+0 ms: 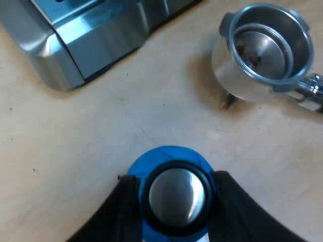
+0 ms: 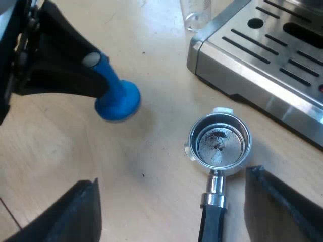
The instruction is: Grind coffee beans and then tamp
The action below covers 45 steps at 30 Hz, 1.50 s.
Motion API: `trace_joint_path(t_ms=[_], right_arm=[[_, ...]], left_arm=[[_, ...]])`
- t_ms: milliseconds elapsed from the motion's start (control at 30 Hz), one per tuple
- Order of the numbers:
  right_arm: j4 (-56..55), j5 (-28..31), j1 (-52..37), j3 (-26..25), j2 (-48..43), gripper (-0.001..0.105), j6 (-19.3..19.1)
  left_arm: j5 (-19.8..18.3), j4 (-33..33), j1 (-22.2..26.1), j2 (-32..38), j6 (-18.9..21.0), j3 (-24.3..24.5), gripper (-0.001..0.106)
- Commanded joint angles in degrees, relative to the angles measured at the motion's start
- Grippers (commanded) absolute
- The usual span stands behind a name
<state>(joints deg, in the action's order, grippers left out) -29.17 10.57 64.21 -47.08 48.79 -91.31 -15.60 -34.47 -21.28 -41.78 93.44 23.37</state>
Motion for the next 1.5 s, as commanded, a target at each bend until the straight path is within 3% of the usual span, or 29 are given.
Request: trace_joint_path(t_ms=[33, 300, 633, 867, 1233, 1500], right_arm=[[-0.4, -0.1, 0.0, -0.4, -1.4, 0.062, 0.1], [-8.1, 1.3, 0.0, -0.4, -2.3, 0.062, 0.1], [-9.6, 3.9, -1.2, -0.4, -2.3, 0.062, 0.2], [-9.3, -0.9, -7.6, -0.4, -2.3, 0.062, -0.2], [-3.6, -1.1, -8.2, 4.9, -2.3, 0.062, 0.0], [1.3, -0.1, -8.2, 6.7, -2.3, 0.062, -0.1]], left_arm=[[-0.2, -1.7, -0.1, 1.9, 0.7, 0.6, 0.001], [-1.0, -8.8, -0.1, 7.8, 0.7, 0.6, 0.001], [-2.5, -14.3, -0.1, 9.4, 1.1, 3.1, 0.001], [-2.5, -15.0, -0.1, 9.4, 1.1, 8.2, 0.001], [-1.8, -21.9, -0.1, 5.1, 1.1, 20.6, 0.001], [-1.8, -22.4, -1.3, 0.1, 1.1, 27.2, 0.001]])
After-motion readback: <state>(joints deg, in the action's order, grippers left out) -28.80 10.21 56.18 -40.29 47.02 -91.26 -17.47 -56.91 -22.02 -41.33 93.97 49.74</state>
